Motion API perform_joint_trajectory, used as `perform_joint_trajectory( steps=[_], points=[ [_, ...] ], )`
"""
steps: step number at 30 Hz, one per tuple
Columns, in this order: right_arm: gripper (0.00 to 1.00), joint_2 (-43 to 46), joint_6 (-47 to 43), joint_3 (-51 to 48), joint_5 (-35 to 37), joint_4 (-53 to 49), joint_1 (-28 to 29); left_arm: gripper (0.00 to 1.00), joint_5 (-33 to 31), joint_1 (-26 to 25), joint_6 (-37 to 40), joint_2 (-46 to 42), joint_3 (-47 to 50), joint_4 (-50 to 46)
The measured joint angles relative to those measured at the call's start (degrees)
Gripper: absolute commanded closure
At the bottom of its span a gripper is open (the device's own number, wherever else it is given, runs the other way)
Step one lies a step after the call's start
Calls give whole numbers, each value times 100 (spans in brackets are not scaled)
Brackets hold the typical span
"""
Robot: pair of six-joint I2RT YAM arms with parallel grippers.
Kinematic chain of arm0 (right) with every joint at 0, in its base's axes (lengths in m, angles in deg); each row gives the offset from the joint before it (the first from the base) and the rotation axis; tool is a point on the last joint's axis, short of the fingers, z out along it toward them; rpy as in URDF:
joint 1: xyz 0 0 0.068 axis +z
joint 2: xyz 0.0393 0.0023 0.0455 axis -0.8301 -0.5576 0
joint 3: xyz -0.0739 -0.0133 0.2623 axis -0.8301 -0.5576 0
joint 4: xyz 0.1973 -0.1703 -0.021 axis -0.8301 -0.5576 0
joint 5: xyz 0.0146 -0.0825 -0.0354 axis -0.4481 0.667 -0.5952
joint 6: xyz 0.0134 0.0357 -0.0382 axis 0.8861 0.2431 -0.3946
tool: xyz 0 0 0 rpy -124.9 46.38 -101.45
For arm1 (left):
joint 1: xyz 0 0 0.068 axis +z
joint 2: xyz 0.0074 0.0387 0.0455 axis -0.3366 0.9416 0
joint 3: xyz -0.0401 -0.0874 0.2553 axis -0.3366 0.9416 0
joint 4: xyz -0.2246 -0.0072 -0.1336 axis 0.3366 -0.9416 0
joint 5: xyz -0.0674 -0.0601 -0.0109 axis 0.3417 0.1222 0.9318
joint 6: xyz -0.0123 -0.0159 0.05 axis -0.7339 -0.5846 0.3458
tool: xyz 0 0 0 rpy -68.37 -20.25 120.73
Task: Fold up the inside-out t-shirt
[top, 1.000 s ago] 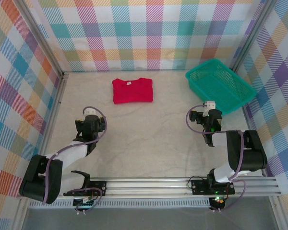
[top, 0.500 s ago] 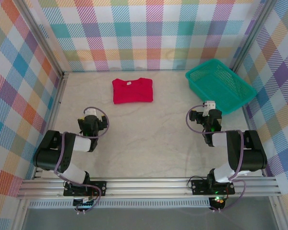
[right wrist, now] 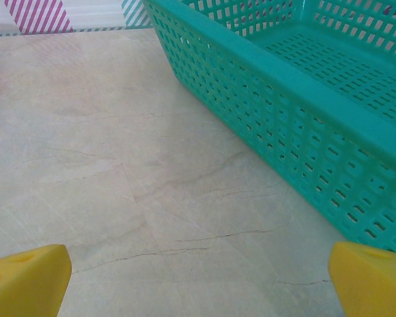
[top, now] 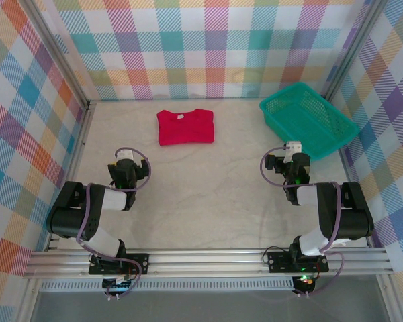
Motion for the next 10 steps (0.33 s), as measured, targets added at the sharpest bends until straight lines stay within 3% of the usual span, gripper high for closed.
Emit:
perform_joint_trajectory(
  steps=[10],
  points=[
    [0, 0, 0, -2, 0, 0, 0, 0, 2, 0, -31, 0, -4, -2]
  ],
)
